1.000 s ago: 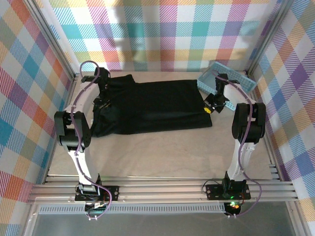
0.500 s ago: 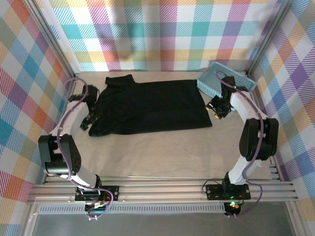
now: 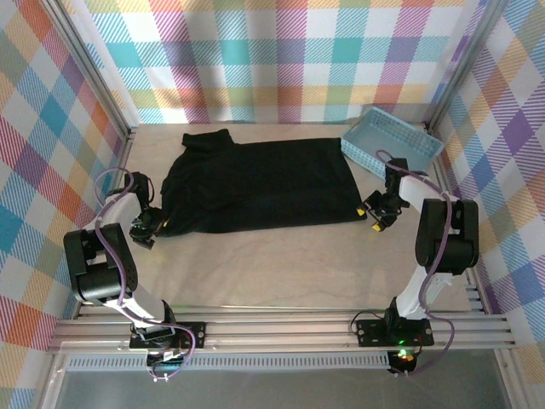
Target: Fold and stack the t-shirts
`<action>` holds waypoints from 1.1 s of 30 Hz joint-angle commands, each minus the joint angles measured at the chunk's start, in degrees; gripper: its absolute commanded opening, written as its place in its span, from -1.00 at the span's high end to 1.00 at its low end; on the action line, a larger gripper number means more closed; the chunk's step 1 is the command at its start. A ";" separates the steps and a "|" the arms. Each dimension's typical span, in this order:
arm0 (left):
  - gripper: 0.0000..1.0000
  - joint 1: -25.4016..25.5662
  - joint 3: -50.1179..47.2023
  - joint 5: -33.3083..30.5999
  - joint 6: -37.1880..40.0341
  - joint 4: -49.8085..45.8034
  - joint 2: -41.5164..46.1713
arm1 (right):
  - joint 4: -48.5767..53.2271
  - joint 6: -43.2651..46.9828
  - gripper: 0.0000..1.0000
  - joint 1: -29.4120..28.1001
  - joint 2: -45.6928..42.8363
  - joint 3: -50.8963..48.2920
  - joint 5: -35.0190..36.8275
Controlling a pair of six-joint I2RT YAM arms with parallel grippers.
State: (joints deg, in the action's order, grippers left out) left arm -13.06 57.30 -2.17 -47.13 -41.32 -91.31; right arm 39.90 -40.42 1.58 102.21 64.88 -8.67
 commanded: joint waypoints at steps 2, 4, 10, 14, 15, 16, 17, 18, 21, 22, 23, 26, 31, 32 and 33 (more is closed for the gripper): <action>-0.28 -0.04 -0.82 0.48 -2.20 2.60 -0.12 | -1.45 0.37 -0.02 0.08 2.06 0.65 -1.58; -0.20 0.01 -1.30 0.24 -2.69 3.48 0.64 | -2.25 -0.28 0.08 -0.01 3.26 1.36 -2.50; 0.51 -0.63 -1.31 -1.99 -2.61 3.62 -0.79 | -3.50 -1.60 0.42 -1.57 6.56 2.96 -2.21; 1.00 -1.88 0.00 -3.64 -3.13 2.37 -1.67 | -2.12 -1.27 0.87 -1.99 7.17 4.10 0.64; 1.00 -2.16 0.35 -4.34 -3.04 1.77 -1.69 | -1.06 -0.76 0.95 -2.07 6.98 4.57 1.75; 1.00 -2.38 0.72 -5.11 -2.81 1.16 -1.63 | -0.01 -0.33 1.00 -2.20 6.62 5.00 3.12; 1.00 -2.71 0.83 -5.70 -2.41 0.77 -1.45 | 1.02 0.18 1.00 -2.24 6.00 5.25 4.64; 1.00 -2.97 0.96 -5.94 -2.03 0.54 -1.42 | 1.79 0.53 1.00 -2.29 5.30 5.26 5.89; 1.00 -3.20 2.11 -7.43 -1.31 -1.97 -1.72 | 3.54 1.38 1.00 -2.28 2.92 4.58 8.11; 1.00 -3.20 2.37 -7.94 -1.18 -2.79 -1.90 | 4.41 1.40 1.00 -2.29 2.31 4.25 8.52; 1.00 -3.22 2.46 -8.34 -1.12 -3.14 -1.78 | 4.76 1.34 1.00 -2.28 1.68 3.60 8.58; 1.00 -3.25 2.06 -9.57 -1.12 -4.25 -1.25 | 4.99 0.30 1.00 -2.54 -0.83 0.81 8.70; 1.00 -3.20 0.39 -9.95 -1.17 -6.86 -0.05 | 5.16 -0.81 1.00 -3.08 -4.64 -2.86 9.08; 1.00 -3.24 -0.20 -10.03 -1.19 -7.08 0.60 | 5.56 -0.97 1.00 -3.16 -5.41 -3.32 9.58; 1.00 -3.20 -0.86 -9.88 -1.25 -7.24 1.25 | 5.79 -1.14 1.00 -3.31 -6.30 -3.96 10.25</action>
State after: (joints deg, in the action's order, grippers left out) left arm -15.38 58.13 -9.32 -48.66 -45.06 -92.31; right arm 43.00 -40.36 -1.52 98.63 62.33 -1.50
